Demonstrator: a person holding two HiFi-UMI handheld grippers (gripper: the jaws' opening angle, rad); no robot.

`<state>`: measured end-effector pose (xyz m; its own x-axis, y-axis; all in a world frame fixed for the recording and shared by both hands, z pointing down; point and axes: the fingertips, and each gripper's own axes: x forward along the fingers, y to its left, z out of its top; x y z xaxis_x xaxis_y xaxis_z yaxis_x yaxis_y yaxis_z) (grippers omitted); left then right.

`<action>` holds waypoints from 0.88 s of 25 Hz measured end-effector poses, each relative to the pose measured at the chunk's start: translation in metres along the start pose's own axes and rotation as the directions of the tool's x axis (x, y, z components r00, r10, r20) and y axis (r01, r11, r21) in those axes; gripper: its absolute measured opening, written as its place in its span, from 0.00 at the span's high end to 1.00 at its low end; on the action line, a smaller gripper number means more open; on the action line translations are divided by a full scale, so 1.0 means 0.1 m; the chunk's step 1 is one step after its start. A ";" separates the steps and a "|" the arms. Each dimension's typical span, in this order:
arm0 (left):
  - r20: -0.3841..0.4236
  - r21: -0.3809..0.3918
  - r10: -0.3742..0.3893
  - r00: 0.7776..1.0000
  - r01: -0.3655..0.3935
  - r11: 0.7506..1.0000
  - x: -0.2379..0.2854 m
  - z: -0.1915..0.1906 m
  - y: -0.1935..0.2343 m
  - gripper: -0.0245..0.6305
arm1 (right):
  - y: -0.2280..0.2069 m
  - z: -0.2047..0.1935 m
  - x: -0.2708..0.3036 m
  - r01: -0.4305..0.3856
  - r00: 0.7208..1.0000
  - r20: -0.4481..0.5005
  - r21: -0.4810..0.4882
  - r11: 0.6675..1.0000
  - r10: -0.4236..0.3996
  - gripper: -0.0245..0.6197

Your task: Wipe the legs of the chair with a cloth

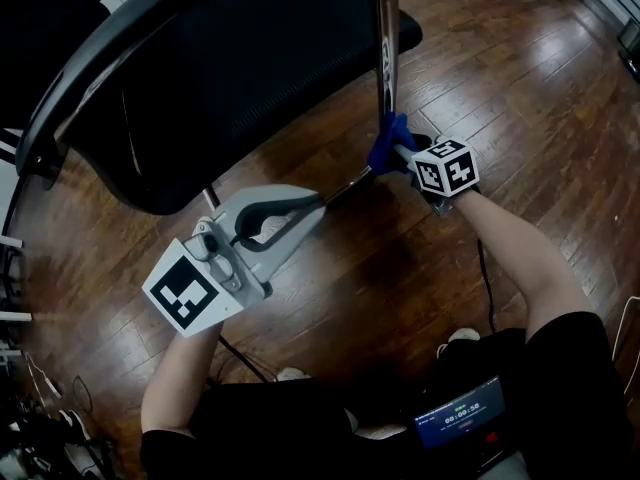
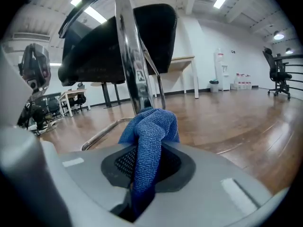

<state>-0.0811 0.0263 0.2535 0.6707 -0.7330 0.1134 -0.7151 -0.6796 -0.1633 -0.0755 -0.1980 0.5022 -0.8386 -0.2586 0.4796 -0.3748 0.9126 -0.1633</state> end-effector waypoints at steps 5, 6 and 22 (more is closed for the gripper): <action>0.047 -0.020 -0.014 0.999 0.015 1.000 0.02 0.01 0.02 0.96 | 0.35 1.30 -0.71 -0.055 0.946 0.312 -0.123 0.991 0.091 0.87; 0.058 -0.018 -0.018 0.998 0.019 1.000 0.03 0.03 0.01 0.96 | 0.42 1.63 -0.91 -0.046 0.918 0.383 -0.148 0.988 0.100 0.87; 0.046 -0.031 0.009 0.999 -0.007 1.000 -0.01 -0.05 0.02 0.96 | 0.37 2.09 -1.28 0.026 0.795 0.597 -0.217 0.976 0.111 0.87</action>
<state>-0.0836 0.0254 0.2580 0.6729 -0.7367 0.0669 -0.7256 -0.6749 -0.1340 -0.0647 -0.1968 0.2546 -0.9440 -0.2932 -0.1515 -0.3022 0.9524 0.0399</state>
